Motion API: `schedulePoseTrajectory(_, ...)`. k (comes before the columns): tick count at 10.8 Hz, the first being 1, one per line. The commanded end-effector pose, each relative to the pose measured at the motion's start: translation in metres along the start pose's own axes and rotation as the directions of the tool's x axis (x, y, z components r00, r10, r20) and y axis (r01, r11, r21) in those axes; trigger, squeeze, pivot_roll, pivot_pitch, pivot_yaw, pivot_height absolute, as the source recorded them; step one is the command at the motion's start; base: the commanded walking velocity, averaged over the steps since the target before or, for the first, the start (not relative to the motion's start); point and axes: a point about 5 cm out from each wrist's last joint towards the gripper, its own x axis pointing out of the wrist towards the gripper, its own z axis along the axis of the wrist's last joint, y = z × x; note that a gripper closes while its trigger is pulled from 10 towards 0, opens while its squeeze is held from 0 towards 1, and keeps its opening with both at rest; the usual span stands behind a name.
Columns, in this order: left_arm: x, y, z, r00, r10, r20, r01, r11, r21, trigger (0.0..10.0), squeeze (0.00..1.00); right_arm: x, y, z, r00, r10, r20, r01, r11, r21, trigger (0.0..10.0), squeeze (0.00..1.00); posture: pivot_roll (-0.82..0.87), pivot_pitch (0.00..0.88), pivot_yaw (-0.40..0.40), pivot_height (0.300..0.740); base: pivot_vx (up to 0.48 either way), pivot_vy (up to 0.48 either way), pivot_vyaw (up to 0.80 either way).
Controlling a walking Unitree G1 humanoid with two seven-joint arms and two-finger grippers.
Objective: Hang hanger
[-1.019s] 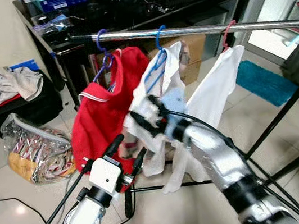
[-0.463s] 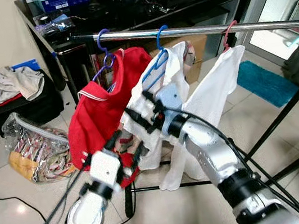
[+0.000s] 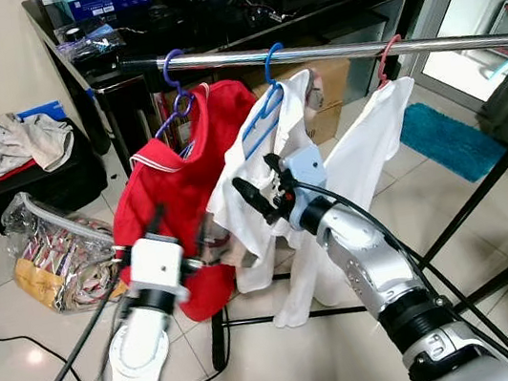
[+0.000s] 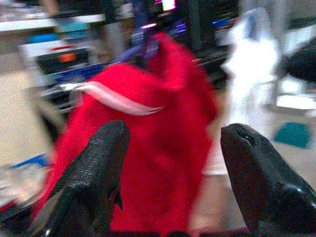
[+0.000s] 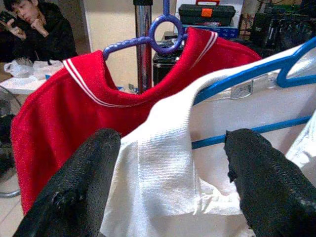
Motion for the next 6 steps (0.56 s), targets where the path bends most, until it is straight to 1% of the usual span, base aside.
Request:
schedulePoseTrajectory(1,0.002,0.007,-0.001,0.999,0.043,-0.010,-0.043,0.999,0.027,10.0,0.00,-0.003,-0.007,-0.001,1.000,-0.028,0.005,0.028,1.000,0.002,10.0,0.00,0.30,0.000,-0.059,0.740,0.000,0.000,0.00)
schedulePoseTrajectory(2,0.003,0.015,0.003,0.996,0.089,0.018,-0.090,0.993,0.078,10.0,0.00,-0.005,-0.012,-0.003,0.999,-0.044,-0.002,0.044,0.999,-0.001,10.0,0.00,0.31,0.000,-0.060,0.740,0.000,0.000,0.00)
schedulePoseTrajectory(3,0.005,0.026,0.010,0.986,0.156,0.054,-0.161,0.981,0.108,10.0,0.00,-0.006,-0.014,-0.004,0.999,-0.052,-0.005,0.052,0.999,0.001,10.0,0.00,0.31,0.000,-0.060,0.740,0.000,0.000,0.00)
schedulePoseTrajectory(4,0.007,0.033,0.012,0.980,0.192,0.056,-0.197,0.974,0.108,10.0,0.10,-0.006,-0.015,-0.005,0.999,-0.054,-0.006,0.054,0.999,0.001,10.0,0.00,0.31,0.000,-0.061,0.740,0.000,0.000,0.00)
schedulePoseTrajectory(5,0.010,0.036,0.006,0.983,0.182,-0.009,-0.182,0.983,-0.023,10.0,0.16,-0.006,-0.014,-0.005,0.999,-0.051,-0.007,0.051,0.999,0.001,10.0,0.00,0.32,0.000,-0.065,0.740,0.000,0.000,0.00)
schedulePoseTrajectory(6,0.011,0.038,0.004,0.986,0.164,-0.034,-0.166,0.984,-0.058,10.0,0.11,-0.005,-0.014,-0.005,0.999,-0.049,-0.007,0.049,0.999,0.001,10.0,0.00,0.32,0.000,-0.066,0.740,0.000,0.000,0.00)
